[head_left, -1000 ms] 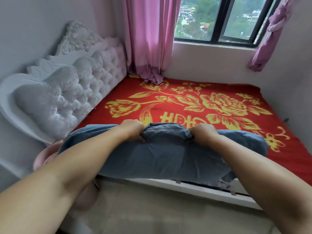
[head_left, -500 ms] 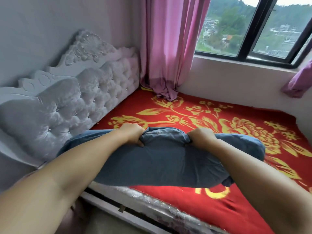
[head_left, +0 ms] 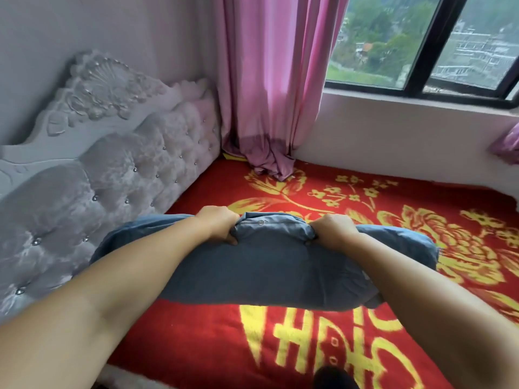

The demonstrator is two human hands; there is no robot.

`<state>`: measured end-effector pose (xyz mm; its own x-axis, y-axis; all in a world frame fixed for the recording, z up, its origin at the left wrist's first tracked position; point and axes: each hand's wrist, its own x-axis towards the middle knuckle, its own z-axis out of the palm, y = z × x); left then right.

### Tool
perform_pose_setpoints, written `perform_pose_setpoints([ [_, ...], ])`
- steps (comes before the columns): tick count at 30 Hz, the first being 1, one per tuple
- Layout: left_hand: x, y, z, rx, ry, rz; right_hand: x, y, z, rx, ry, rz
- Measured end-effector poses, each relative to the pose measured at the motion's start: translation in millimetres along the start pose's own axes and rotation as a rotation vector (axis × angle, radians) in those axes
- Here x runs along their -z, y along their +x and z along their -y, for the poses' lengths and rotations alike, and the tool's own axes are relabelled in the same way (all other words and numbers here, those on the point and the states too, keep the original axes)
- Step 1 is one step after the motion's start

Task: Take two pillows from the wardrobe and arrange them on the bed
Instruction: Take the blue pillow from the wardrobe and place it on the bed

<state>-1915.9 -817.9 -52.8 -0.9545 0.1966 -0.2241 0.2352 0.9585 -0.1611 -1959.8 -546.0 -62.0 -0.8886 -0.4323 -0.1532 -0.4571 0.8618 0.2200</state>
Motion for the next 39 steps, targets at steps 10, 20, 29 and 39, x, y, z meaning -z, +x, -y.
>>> perform_pose_setpoints([
  [10,17,140,39,0.104,-0.018,0.048,10,161,-67,0.100,-0.034,-0.025],
  [20,59,312,46,0.162,-0.077,0.057,21,314,-182,0.153,0.026,0.016],
  [29,80,362,93,0.207,-0.234,-0.058,96,384,-200,0.184,-0.110,-0.088],
  [39,54,398,238,0.105,-0.203,0.052,98,484,-99,0.074,-0.037,-0.009],
])
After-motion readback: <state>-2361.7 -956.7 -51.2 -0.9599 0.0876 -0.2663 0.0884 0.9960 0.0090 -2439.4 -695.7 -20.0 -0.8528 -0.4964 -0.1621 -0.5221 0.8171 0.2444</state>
